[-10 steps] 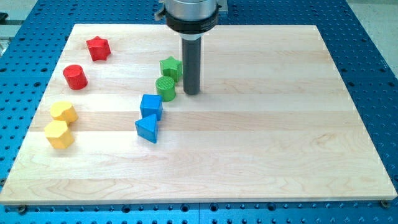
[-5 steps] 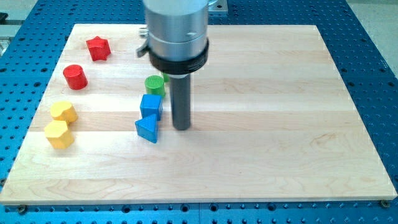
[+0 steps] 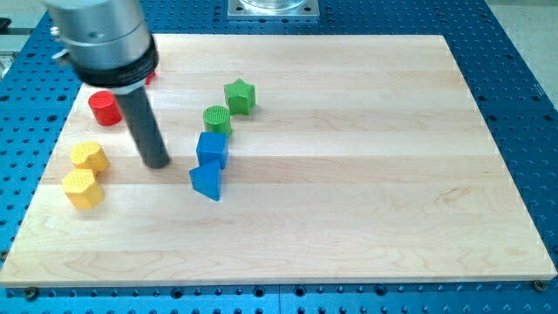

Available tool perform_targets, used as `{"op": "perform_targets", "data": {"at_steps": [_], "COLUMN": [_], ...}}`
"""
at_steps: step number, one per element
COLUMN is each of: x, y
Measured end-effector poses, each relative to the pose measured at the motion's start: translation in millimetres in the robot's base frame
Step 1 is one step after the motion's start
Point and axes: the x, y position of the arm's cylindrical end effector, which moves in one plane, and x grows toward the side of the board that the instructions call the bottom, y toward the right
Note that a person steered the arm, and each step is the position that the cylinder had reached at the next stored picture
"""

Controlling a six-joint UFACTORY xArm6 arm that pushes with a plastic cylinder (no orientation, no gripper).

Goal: Adjust the green circle blue cube below the green star

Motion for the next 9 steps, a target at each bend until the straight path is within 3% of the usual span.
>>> {"op": "perform_targets", "data": {"at_steps": [3,4,5,6,8,9], "x": [0,-1,-30,-52,-52,-13], "y": [52,31,11,38,44,26]}}
